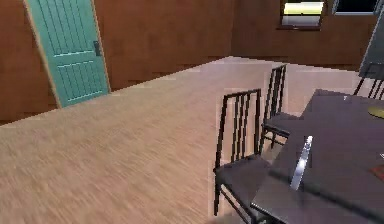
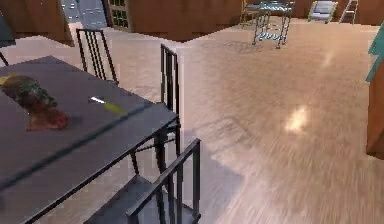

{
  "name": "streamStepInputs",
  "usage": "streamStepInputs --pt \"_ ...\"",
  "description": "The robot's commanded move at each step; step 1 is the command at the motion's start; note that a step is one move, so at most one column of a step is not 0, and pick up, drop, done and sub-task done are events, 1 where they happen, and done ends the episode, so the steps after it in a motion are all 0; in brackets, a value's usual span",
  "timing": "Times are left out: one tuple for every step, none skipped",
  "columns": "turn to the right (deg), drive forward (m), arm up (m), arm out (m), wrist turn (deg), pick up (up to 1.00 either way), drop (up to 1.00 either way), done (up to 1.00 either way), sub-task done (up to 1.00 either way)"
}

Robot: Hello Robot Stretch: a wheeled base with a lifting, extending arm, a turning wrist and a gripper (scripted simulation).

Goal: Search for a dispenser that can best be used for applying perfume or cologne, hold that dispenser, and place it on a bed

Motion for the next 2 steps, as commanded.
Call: streamStepInputs --pt "0.0 0.45 0.00 0.00 0.0 0.00 0.00 0.00 0.00" --pt "-24.0 0.00 0.00 0.00 0.0 0.00 0.00 0.00 0.00"
